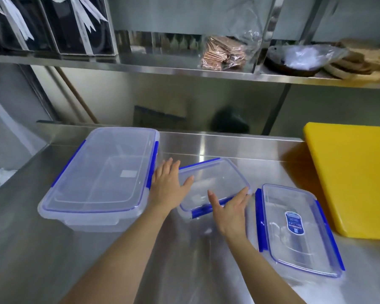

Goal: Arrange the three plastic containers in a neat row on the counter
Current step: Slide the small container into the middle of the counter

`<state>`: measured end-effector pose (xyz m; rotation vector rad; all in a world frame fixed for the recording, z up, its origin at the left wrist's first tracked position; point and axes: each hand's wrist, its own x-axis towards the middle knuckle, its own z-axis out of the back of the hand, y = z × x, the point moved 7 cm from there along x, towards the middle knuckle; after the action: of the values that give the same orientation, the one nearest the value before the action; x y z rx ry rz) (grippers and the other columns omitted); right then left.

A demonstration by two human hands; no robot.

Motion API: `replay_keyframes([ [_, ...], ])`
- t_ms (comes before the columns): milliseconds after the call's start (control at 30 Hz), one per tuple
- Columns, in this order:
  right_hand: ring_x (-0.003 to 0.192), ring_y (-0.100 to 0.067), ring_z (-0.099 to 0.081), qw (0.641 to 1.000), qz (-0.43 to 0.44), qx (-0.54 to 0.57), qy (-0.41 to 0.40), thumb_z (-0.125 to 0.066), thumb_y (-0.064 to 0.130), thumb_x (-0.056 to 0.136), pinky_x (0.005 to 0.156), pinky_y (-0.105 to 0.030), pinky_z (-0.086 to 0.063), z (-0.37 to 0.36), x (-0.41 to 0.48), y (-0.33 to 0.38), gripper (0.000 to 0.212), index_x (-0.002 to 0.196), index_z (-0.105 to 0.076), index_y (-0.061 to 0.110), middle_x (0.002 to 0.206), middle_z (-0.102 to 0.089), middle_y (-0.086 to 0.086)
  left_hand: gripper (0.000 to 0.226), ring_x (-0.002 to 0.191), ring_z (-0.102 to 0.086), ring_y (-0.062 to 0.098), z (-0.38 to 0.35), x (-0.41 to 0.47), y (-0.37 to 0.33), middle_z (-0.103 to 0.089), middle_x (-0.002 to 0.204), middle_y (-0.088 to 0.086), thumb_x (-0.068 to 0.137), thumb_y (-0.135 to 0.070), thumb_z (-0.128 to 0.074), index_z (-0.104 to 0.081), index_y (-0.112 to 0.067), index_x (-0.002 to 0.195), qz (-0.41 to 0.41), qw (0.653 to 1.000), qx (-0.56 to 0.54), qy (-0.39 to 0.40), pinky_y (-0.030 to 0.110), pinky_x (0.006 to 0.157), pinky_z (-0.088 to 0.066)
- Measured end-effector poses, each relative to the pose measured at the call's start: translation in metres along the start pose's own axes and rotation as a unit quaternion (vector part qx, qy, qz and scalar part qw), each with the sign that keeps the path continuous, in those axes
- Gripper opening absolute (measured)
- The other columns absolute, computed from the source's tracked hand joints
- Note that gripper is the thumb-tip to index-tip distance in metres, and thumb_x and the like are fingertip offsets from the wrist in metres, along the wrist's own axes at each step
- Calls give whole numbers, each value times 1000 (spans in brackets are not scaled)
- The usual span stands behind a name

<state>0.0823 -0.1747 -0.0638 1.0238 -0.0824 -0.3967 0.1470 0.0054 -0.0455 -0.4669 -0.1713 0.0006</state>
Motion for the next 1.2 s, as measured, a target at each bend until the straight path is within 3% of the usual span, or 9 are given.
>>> replay_keyframes([
  [167, 139, -23, -22, 999, 3, 20, 51, -63, 34, 82, 109, -36, -27, -6, 15, -6, 92, 146, 0, 13, 158, 7, -3, 67, 141, -19, 30, -26, -1, 6, -22, 155, 8, 87, -57, -42, -23, -25, 142, 30, 991, 19, 131, 46, 113, -22],
  [333, 129, -26, -37, 982, 2, 135, 130, -52, 7, 82, 106, -43, -37, -6, 43, 1, 70, 143, -19, 18, 150, -23, -9, 59, 108, -45, 31, -10, -36, -13, -52, 117, 12, 84, -58, -41, -44, -14, 123, 25, 990, 138, 22, 41, 90, -39],
  [500, 98, -18, -50, 964, -12, 170, 205, -47, -4, 82, 68, -22, -46, -9, 60, 10, 62, 135, -33, 24, 124, -47, -6, 58, 103, -48, 25, -5, -59, -18, -55, 114, 9, 87, -59, -33, -46, -13, 121, -3, 988, 155, -14, 34, 87, -42],
  [633, 102, -22, -49, 975, 1, 117, 188, -48, -1, 86, 81, -32, -44, -4, 64, 9, 56, 136, -35, 20, 126, -48, -7, 56, 102, -50, 24, -2, -58, -19, -55, 112, 8, 87, -60, -34, -47, -13, 115, -17, 990, 141, -19, 33, 87, -43],
  [800, 126, -29, -41, 981, 105, -144, 74, -55, 31, 88, 99, -42, -40, 7, 58, 16, 57, 137, -34, 11, 147, -31, -9, 60, 104, -47, 23, -9, -61, -23, -47, 111, 4, 75, -65, -52, -49, -16, 110, -75, 997, 31, -7, 29, 86, -37],
  [867, 137, -29, -24, 968, 97, -150, 177, -67, 51, 73, 108, -44, -32, -2, 50, 14, 90, 143, -21, 18, 152, -15, -9, 75, 128, -32, 24, -23, -63, -20, -32, 142, 5, 71, -69, -54, -38, -20, 125, -87, 995, 4, 54, 35, 105, -32],
  [933, 144, -31, 9, 900, 100, -287, 314, -71, 62, 60, 115, -48, -14, -11, 38, 3, 121, 145, 8, 27, 155, 19, -10, 89, 143, -10, 21, -34, -64, -16, -9, 156, 0, 70, -73, -53, -23, -23, 138, -85, 990, -20, 107, 39, 115, -23],
  [1033, 141, -31, 22, 810, 133, -434, 371, -75, 60, 55, 116, -49, -6, -5, 36, -6, 135, 138, 28, 32, 149, 37, -8, 93, 145, 3, 16, -42, -62, -15, 5, 158, -5, 72, -71, -51, -10, -28, 144, -81, 987, -27, 137, 40, 115, -20],
  [1200, 144, -29, 7, 840, 163, -382, 348, -78, 36, 67, 115, -44, -20, -4, 55, 3, 119, 144, 13, 32, 154, 28, -6, 86, 145, 9, 16, -45, -46, -17, 11, 158, -4, 80, -64, -49, -6, -27, 145, -63, 984, -37, 163, 40, 115, -19],
])
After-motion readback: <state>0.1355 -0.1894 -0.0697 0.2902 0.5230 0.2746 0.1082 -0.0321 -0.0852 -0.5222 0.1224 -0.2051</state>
